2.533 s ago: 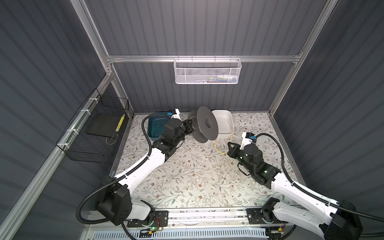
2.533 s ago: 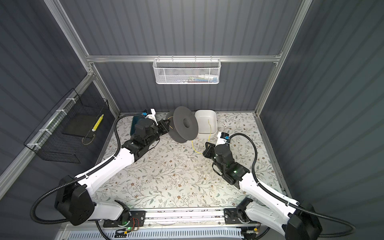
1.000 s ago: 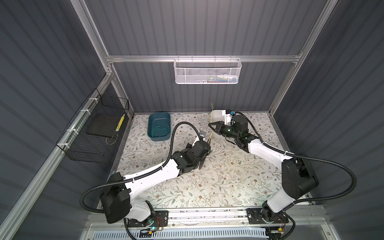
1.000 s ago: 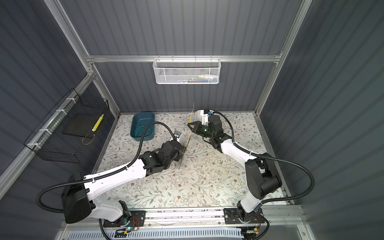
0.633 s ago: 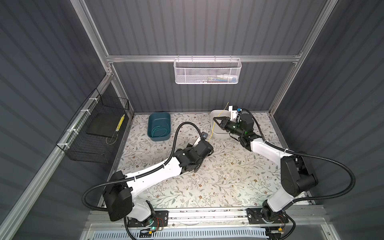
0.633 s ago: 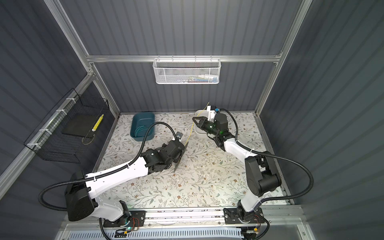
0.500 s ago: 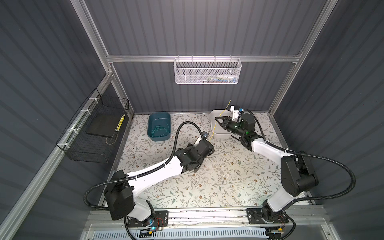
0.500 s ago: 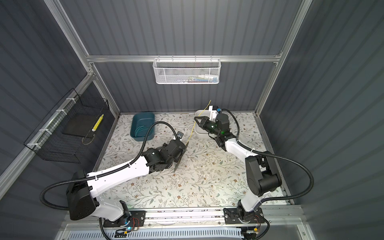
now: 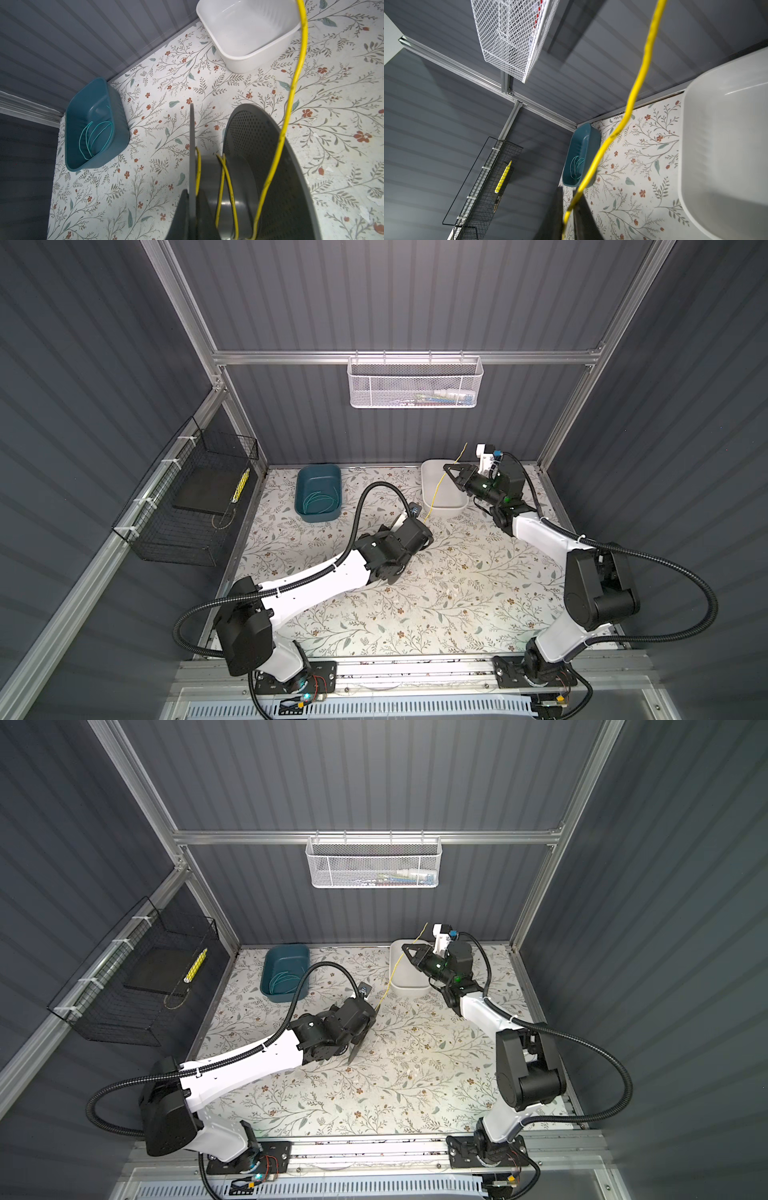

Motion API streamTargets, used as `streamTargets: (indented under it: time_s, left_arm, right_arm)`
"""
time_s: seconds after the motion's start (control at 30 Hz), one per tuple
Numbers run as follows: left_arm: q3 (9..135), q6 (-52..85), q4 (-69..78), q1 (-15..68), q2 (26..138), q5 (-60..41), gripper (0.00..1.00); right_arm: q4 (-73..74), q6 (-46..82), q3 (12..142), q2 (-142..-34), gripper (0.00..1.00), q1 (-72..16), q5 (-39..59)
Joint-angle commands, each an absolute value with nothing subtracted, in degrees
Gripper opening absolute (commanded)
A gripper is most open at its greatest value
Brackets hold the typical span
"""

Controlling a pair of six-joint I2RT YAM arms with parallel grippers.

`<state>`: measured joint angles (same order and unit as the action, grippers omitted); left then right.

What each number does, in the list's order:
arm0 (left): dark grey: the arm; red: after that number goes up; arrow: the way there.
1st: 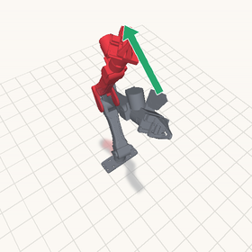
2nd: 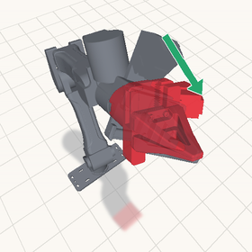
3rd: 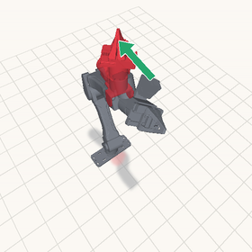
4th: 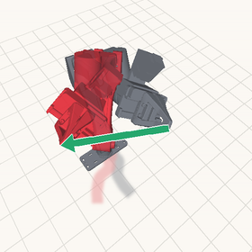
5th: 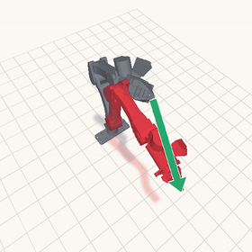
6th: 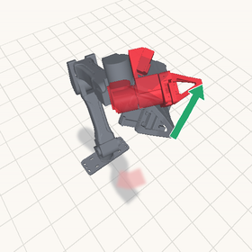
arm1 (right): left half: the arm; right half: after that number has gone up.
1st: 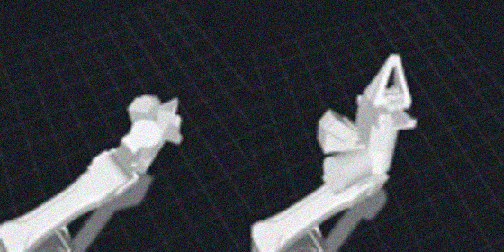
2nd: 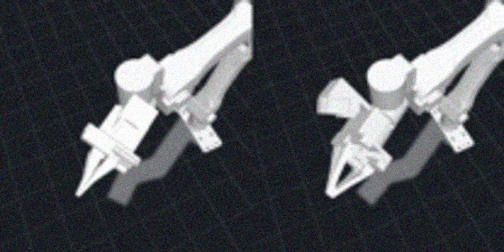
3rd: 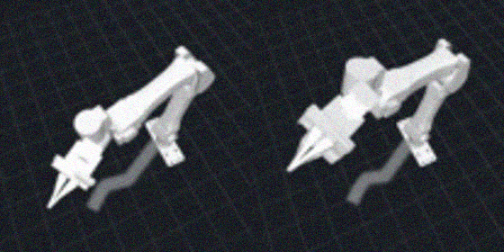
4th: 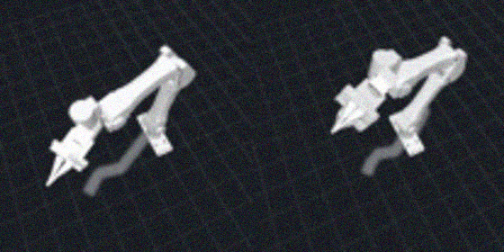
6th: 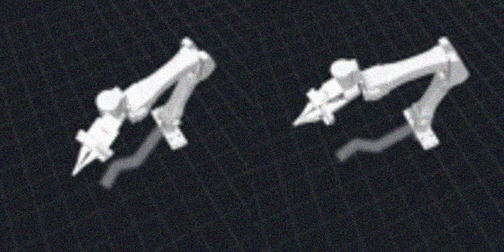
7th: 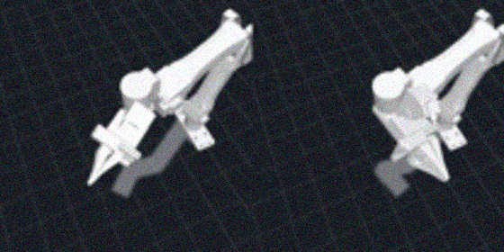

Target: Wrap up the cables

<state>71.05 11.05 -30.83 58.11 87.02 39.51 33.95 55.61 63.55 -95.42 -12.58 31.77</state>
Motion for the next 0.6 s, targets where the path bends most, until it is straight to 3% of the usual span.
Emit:
streamTargets:
  time_s: [0.0, 0.4, 0.57]
  left_arm:
    - [71.1, 9.9, -36.9, 58.9, 88.3, 37.7, 0.0]
    - [71.1, 9.7, -36.9, 59.5, 87.5, 37.6, 0.0]
    - [71.0, 9.9, -37.0, 59.9, 87.4, 37.7, 0.0]
  right_arm:
    - [39.1, 57.9, 65.5, -96.7, 0.13, -10.3, 31.0]
    - [37.0, 57.5, 69.0, -97.1, 0.13, -8.6, 31.7]
    - [36.6, 57.7, 70.5, -97.4, 0.06, -8.3, 32.6]
